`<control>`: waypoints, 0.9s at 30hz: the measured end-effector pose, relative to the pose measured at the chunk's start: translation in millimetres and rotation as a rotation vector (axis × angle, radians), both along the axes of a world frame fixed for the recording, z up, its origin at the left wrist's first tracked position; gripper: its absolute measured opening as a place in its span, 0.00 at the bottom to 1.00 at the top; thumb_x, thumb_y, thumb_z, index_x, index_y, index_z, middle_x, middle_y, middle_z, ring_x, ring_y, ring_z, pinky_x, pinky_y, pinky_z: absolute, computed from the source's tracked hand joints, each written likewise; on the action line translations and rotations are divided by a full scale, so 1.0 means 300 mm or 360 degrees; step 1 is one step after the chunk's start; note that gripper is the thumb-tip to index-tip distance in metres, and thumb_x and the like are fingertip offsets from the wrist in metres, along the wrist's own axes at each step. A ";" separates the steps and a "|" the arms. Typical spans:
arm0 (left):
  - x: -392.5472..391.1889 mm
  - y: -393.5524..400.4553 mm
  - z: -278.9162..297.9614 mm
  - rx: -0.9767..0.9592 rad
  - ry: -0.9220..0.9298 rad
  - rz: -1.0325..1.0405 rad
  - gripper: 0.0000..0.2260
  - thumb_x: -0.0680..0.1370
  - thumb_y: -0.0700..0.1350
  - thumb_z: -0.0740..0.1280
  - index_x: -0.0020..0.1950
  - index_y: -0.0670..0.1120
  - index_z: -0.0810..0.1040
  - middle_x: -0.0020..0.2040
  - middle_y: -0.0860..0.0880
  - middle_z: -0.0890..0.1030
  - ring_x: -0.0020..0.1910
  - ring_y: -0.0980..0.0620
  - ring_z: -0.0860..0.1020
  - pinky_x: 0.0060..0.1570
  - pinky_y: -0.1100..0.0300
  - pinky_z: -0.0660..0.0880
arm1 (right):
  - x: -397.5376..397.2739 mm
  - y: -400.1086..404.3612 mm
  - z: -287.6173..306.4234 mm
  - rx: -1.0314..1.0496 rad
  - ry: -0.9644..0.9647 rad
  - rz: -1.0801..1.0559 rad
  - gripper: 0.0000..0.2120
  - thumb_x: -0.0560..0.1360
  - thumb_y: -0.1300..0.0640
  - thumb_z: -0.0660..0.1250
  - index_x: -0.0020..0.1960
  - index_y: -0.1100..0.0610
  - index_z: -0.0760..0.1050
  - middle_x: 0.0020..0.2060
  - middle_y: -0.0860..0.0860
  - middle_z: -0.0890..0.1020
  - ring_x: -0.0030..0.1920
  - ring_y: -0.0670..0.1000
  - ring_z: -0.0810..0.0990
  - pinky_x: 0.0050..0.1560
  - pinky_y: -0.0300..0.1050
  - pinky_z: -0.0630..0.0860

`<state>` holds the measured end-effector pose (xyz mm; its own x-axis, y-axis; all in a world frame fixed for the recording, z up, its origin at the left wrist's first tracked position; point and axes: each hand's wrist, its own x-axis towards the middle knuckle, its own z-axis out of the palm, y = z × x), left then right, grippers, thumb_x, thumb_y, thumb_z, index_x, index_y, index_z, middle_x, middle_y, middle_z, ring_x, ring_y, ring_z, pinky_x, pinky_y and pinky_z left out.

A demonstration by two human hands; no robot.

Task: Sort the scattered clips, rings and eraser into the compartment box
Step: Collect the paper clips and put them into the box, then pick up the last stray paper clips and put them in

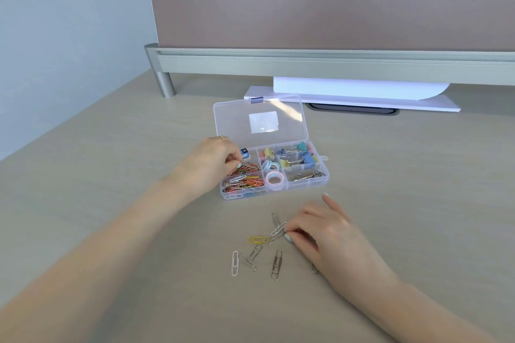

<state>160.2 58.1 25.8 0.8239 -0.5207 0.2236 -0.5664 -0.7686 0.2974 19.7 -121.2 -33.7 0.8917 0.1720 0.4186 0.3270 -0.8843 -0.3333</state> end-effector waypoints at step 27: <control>-0.348 0.183 -0.155 0.0218 0.0184 -0.0344 0.26 0.73 0.69 0.42 0.69 0.64 0.51 0.71 0.66 0.54 0.68 0.64 0.51 0.65 0.68 0.45 | -0.148 -0.152 0.022 0.0062 0.0401 -0.0264 0.31 0.70 0.33 0.50 0.65 0.51 0.69 0.61 0.41 0.70 0.60 0.41 0.64 0.64 0.37 0.57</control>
<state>55.9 112.9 -20.6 0.7064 -0.7060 0.0498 -0.6899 -0.6711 0.2715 -24.7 -166.9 -27.2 0.9829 0.0037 0.1839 0.0820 -0.9035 -0.4206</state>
